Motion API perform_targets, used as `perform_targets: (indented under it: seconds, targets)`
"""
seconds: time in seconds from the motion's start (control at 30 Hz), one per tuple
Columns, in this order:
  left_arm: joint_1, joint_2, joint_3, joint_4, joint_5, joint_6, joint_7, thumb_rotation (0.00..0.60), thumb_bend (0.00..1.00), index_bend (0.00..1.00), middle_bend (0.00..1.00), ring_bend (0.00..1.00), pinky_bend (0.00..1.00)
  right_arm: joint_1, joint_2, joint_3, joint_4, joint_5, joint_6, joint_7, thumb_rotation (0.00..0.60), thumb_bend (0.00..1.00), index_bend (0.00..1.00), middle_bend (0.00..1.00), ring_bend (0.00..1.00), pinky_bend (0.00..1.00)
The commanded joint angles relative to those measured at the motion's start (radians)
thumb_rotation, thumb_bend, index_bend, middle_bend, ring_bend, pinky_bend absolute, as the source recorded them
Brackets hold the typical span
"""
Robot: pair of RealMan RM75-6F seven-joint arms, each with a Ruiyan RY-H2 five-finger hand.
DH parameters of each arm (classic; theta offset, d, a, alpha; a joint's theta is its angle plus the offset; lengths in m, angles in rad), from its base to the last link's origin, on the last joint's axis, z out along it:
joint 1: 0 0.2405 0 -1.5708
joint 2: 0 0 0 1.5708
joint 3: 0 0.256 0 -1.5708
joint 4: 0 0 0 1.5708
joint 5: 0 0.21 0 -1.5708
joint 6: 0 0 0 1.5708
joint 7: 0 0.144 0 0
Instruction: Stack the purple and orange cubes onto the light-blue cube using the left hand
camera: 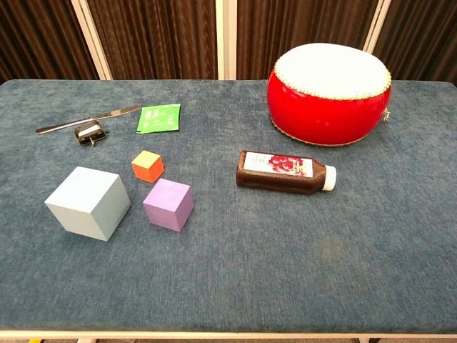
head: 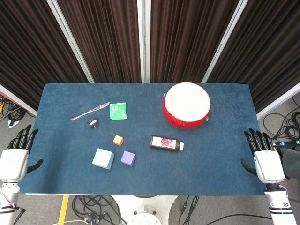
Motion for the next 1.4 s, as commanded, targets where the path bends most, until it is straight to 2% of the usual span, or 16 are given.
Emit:
perform_targets:
  seconds: [0.03, 0.37, 0.6, 0.77, 1.03, 1.2, 1.4]
  targets:
    - [-0.009, 0.008, 0.004, -0.012, -0.021, -0.029, 0.003, 0.600, 0.11, 0.14, 0.13, 0.11, 0.28, 0.002, 0.000, -0.003, 0.002, 0.000, -0.005, -0.004, 0.600, 0.18, 0.00, 0.04, 0.00, 0.01]
    - [-0.025, -0.015, 0.021, -0.009, -0.011, -0.060, 0.026, 0.600, 0.11, 0.14, 0.14, 0.11, 0.28, 0.009, 0.015, 0.005, -0.014, 0.004, -0.008, 0.007, 0.600, 0.18, 0.00, 0.04, 0.00, 0.01]
    - [-0.061, 0.014, 0.100, -0.092, 0.005, -0.201, 0.131, 0.600, 0.11, 0.14, 0.14, 0.12, 0.31, 0.024, 0.024, 0.003, -0.024, 0.013, -0.038, -0.027, 0.600, 0.18, 0.00, 0.04, 0.00, 0.01]
    - [-0.105, 0.001, 0.125, -0.151, 0.046, -0.272, 0.214, 0.600, 0.11, 0.14, 0.14, 0.12, 0.31, 0.028, 0.026, 0.007, -0.029, 0.028, -0.048, -0.032, 0.600, 0.18, 0.00, 0.04, 0.00, 0.01]
    - [-0.206, -0.059, 0.084, -0.212, 0.021, -0.396, 0.345, 0.600, 0.11, 0.14, 0.14, 0.12, 0.30, 0.029, 0.027, 0.006, -0.034, 0.030, -0.044, -0.040, 0.600, 0.18, 0.00, 0.04, 0.00, 0.01]
    - [-0.274, -0.109, 0.049, -0.235, -0.095, -0.501, 0.448, 0.600, 0.11, 0.14, 0.16, 0.11, 0.30, 0.028, 0.031, 0.008, -0.024, 0.035, -0.043, -0.027, 0.600, 0.18, 0.00, 0.04, 0.00, 0.01]
    - [-0.321, -0.141, 0.036, -0.276, -0.235, -0.548, 0.530, 0.600, 0.11, 0.14, 0.16, 0.12, 0.30, 0.037, 0.032, 0.011, -0.009, 0.053, -0.065, -0.014, 0.600, 0.18, 0.00, 0.04, 0.00, 0.01]
